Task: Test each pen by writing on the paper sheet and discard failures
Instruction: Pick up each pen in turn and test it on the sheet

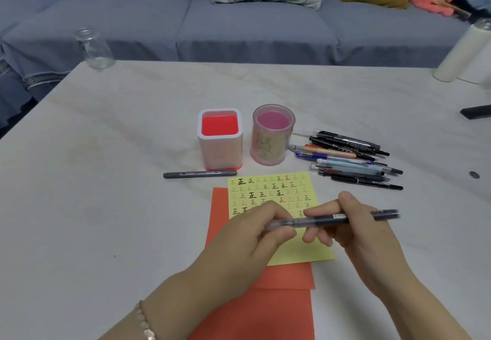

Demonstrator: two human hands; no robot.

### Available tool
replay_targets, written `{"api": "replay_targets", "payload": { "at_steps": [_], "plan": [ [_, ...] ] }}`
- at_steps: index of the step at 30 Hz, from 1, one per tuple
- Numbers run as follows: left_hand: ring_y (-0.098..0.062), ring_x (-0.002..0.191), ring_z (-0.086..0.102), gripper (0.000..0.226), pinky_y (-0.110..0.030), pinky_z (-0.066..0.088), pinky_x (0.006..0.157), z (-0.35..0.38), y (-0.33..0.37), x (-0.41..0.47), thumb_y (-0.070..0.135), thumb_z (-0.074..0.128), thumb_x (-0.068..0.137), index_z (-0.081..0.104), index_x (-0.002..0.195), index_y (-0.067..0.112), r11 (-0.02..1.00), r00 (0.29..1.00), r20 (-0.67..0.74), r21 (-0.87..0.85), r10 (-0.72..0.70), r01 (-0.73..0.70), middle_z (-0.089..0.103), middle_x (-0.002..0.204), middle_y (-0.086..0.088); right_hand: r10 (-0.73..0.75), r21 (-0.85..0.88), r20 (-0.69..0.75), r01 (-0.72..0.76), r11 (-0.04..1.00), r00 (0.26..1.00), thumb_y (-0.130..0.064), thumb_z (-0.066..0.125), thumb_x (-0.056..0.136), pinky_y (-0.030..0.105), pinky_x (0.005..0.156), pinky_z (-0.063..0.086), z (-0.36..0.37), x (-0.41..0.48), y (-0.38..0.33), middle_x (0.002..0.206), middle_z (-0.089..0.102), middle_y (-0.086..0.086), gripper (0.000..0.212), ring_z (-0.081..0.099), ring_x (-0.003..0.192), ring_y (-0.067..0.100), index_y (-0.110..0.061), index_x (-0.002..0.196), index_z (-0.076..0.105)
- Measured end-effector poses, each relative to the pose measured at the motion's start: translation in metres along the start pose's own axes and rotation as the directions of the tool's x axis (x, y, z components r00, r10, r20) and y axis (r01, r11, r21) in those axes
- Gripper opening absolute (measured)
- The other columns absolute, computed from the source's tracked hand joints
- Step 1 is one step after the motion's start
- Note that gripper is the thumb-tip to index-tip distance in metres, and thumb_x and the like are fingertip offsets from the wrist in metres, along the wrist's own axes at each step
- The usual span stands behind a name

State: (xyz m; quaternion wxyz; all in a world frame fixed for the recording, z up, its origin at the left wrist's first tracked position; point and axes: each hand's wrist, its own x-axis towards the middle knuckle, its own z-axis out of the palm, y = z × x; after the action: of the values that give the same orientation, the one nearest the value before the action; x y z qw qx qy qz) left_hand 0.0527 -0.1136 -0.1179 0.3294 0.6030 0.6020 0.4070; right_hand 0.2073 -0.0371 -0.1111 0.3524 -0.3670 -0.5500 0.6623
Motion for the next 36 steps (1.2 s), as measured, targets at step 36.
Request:
{"api": "replay_targets", "payload": {
  "at_steps": [36],
  "plan": [
    [-0.026,0.107,0.045,0.039,-0.034,0.029,0.092,-0.030,-0.092,0.032,0.026,0.051,0.081,0.060,0.115,0.010,0.786,0.913,-0.402,0.587,0.074,0.195,0.058,0.112,-0.013,-0.129,-0.946,0.164,0.193,0.259,0.978,-0.011,0.051,0.092,0.018,0.080,0.033,-0.078,0.077,0.032,0.111,0.057,0.004,0.028,0.052,0.105,0.019,-0.013,0.118,0.060]
  ]
}}
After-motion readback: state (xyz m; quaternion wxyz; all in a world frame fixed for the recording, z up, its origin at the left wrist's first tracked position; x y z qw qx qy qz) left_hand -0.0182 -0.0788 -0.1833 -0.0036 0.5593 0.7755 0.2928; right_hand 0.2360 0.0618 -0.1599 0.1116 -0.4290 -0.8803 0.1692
